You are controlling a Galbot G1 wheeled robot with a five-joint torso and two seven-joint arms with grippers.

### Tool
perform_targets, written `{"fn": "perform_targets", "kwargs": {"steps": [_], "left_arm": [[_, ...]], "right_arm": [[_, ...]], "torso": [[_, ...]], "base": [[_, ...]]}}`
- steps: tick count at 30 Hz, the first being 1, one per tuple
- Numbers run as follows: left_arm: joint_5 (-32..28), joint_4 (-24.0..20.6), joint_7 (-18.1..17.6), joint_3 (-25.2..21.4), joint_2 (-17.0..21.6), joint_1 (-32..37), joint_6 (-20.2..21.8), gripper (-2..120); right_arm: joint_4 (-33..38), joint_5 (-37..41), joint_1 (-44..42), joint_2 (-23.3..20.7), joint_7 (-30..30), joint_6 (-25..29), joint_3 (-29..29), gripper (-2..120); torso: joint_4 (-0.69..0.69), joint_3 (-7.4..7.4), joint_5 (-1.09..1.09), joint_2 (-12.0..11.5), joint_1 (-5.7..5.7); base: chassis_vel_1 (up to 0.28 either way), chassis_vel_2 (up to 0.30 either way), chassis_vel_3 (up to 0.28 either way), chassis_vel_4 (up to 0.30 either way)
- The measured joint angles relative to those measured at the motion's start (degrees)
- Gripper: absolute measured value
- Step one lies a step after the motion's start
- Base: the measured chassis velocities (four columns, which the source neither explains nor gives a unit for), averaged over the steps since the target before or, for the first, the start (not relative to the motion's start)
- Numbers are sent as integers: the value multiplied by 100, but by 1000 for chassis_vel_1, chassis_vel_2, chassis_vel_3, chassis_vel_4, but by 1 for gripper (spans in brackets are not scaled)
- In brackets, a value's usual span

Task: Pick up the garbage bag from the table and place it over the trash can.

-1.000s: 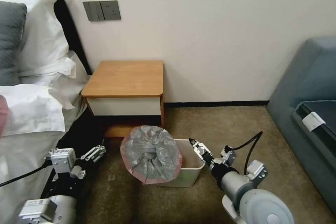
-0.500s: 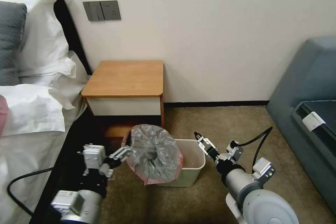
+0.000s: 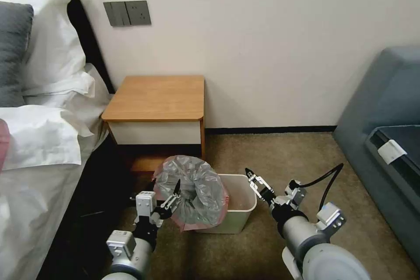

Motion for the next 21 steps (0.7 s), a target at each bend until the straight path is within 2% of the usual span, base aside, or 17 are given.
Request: {"fn": "perform_targets", "kwargs": {"steps": [6,12,21], "left_arm": [[1,116,-90,-15,0,-25,82,72],[50,446,-129,10,-38,-173,139,71],[259,330,-131,74,-32,-190,188,69]], "right_arm": [[-23,-13,-11,7,-2,6,1,100],[-55,-20,3,9,-3,15,-16,100],[-41,-42,-56,24,-26,18,-24,100]], "torso": [[0,0,0,0,0],[0,0,0,0,0],[0,-1,0,0,0]], "base": [[0,0,0,0],[0,0,0,0],[0,0,0,0]]}}
